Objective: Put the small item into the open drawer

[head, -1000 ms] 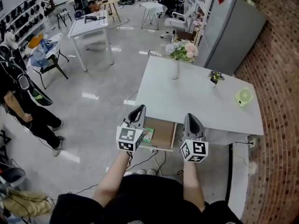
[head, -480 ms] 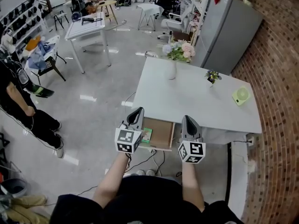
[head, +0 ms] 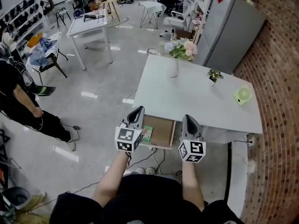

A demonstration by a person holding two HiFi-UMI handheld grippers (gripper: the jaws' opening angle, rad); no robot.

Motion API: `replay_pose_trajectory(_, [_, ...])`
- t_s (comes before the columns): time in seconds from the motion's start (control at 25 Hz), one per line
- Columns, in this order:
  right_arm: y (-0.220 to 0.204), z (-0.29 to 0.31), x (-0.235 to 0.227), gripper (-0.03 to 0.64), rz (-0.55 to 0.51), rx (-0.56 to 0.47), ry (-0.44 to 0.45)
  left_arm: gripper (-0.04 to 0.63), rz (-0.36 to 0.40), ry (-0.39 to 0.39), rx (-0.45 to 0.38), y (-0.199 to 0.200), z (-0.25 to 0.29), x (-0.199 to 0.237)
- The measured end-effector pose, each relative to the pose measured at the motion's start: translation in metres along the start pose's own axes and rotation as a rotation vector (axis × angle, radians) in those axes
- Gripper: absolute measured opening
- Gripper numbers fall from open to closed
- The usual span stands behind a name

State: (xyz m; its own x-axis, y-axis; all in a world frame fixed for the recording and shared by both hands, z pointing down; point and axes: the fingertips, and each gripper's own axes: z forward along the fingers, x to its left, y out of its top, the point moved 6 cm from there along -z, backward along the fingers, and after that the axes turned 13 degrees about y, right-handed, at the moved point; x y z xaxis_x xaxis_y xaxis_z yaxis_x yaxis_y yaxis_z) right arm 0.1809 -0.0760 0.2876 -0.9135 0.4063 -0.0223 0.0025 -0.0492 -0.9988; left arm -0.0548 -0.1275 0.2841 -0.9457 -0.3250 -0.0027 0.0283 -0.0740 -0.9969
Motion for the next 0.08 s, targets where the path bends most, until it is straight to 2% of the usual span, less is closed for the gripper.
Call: replay_pose_trajectory(0.08, [-0.0017, 0.0004, -0.0009, -0.002, 0.001, 0.000, -0.001, 0.021, -0.001, -0.003, 0.001, -0.0017, 0.0006, -0.0010])
